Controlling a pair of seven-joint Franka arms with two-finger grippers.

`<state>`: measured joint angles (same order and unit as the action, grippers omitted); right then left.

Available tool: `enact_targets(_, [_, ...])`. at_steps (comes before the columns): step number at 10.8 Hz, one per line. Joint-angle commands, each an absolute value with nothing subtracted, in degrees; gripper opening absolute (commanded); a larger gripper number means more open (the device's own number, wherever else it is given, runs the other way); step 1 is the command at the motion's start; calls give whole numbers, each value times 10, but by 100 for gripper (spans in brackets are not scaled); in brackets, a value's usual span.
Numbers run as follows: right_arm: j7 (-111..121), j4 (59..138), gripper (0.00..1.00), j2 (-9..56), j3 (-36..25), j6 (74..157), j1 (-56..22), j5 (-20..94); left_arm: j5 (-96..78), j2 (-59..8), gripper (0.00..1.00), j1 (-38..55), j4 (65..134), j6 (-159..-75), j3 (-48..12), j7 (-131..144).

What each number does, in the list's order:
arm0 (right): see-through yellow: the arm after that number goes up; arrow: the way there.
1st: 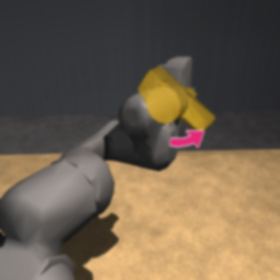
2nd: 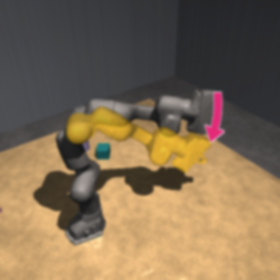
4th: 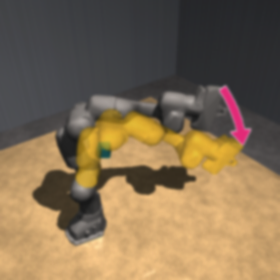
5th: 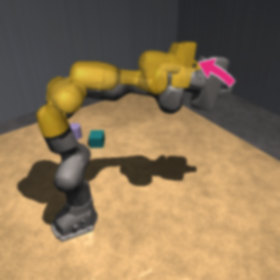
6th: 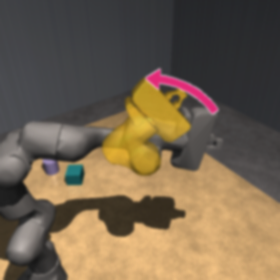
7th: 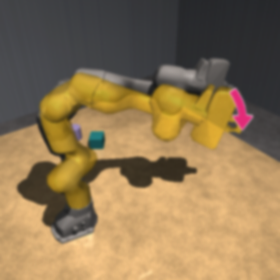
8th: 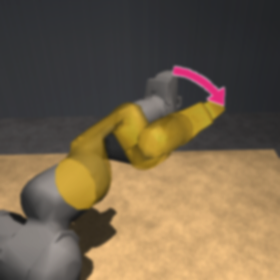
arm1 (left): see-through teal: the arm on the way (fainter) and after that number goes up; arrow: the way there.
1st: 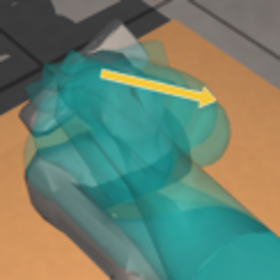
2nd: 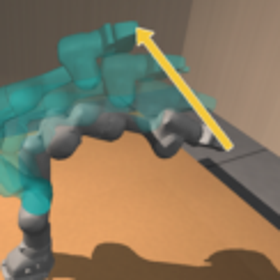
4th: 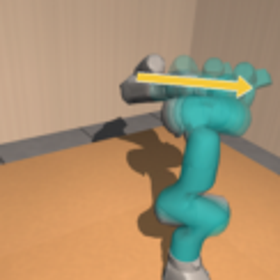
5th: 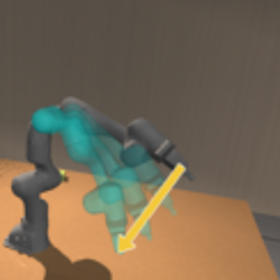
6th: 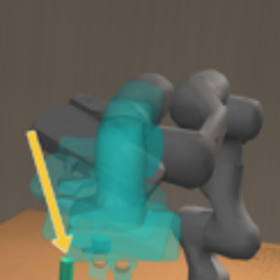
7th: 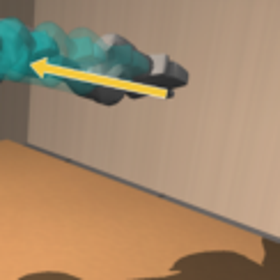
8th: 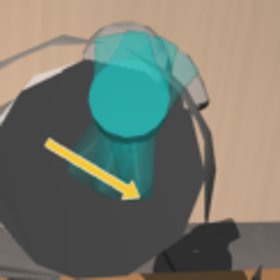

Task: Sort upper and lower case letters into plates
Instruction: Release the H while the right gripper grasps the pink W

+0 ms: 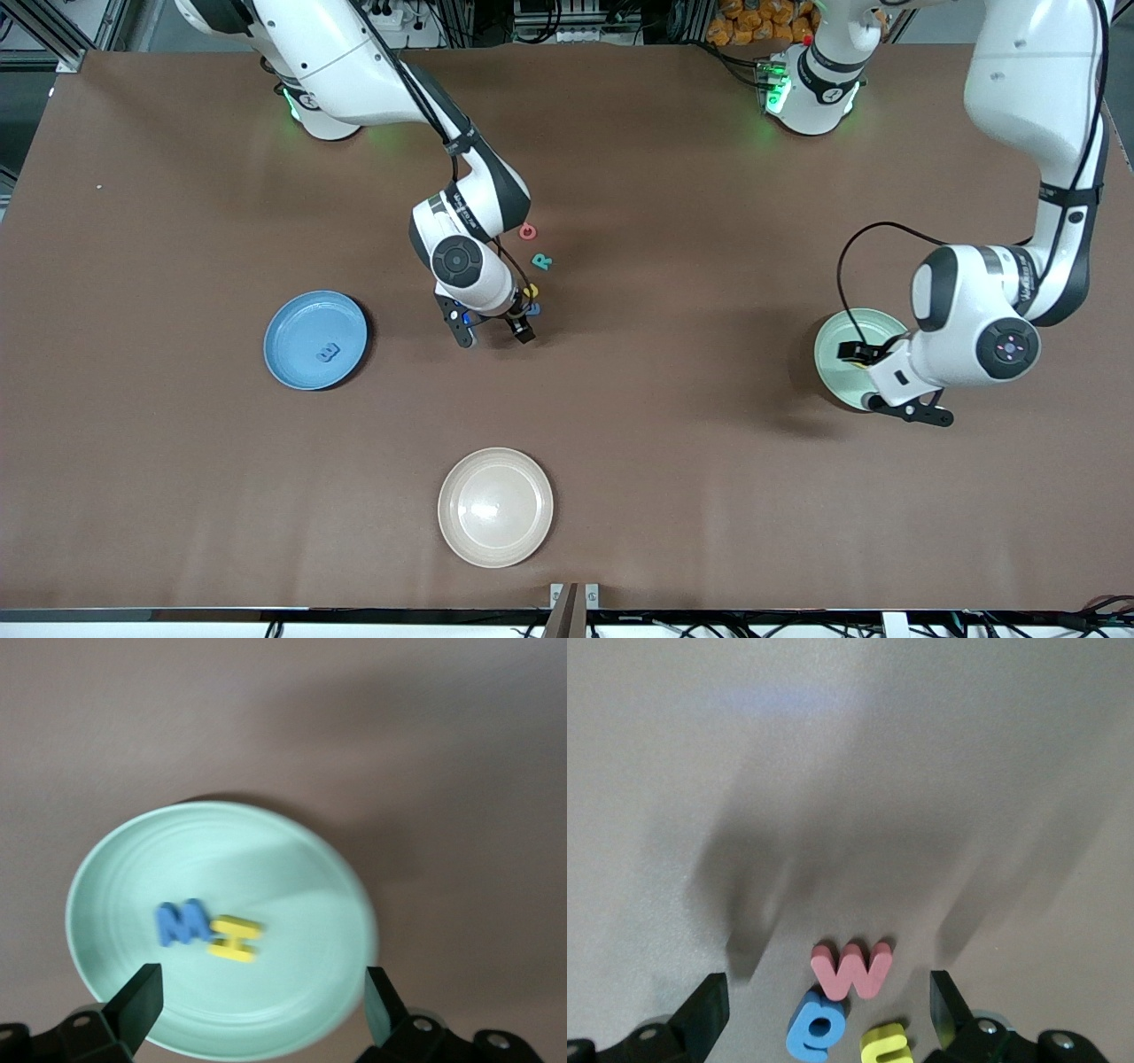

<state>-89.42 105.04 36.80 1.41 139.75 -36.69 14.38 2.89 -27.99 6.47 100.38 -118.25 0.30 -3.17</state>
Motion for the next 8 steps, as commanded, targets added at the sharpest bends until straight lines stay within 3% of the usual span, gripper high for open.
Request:
enact_targets(1, [-904, 1115, 100, 327, 12, 1447, -371, 150, 28, -216, 100, 140, 1012, -1144, 13, 81])
enact_targets(8, [-903, 1116, 100, 332, 13, 1448, -375, 150, 31, -122, 100, 139, 940, -1010, 21, 68])
